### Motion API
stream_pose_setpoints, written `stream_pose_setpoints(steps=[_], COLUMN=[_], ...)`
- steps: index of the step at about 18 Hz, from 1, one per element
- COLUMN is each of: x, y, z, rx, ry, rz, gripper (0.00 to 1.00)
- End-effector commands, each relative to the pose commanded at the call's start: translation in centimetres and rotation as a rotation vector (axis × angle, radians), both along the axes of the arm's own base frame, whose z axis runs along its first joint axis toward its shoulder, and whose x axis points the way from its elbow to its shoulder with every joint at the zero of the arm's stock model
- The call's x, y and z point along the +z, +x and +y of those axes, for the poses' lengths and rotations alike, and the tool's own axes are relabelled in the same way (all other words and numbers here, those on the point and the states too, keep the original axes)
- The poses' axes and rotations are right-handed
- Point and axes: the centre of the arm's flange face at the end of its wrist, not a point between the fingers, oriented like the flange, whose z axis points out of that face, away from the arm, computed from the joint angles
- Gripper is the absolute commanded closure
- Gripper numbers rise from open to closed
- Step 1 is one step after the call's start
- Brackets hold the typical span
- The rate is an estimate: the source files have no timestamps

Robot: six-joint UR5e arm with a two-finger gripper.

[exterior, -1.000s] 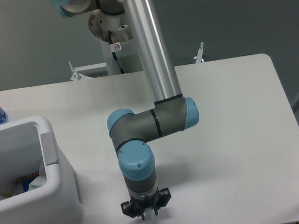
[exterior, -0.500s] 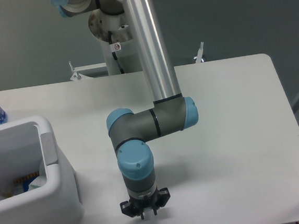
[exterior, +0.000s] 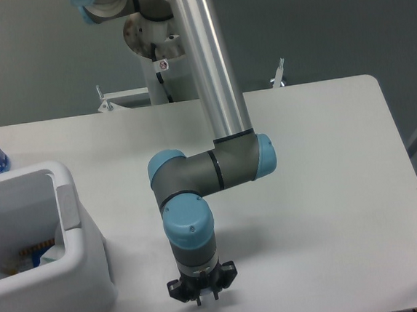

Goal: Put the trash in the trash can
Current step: 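Lower the gripper around the clear bottle and close on it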

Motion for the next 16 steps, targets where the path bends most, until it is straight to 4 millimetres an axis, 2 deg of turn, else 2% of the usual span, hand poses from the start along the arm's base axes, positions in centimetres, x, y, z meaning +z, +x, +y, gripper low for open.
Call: stream_pose_setpoints(steps=[1,5,9,11,14,16], x=[0.2,0.4,1.1,4.1,11.9,15.5], y=[0.0,0.0,0.0,-0.5,-2.1,-3.4], z=[0.0,-0.1,-0.1,0.1,-0.3,-0.4], rx=[0.000,0.000,0.000,-0.001,0.001,0.022], ry=[0.002,0.004,0.012,0.052,0.152,0.218], rz=[0.002,0.003,0.010,0.040,0.124,0.165], gripper=[0.83,0.90,0.90,0.90,0.90,0.90])
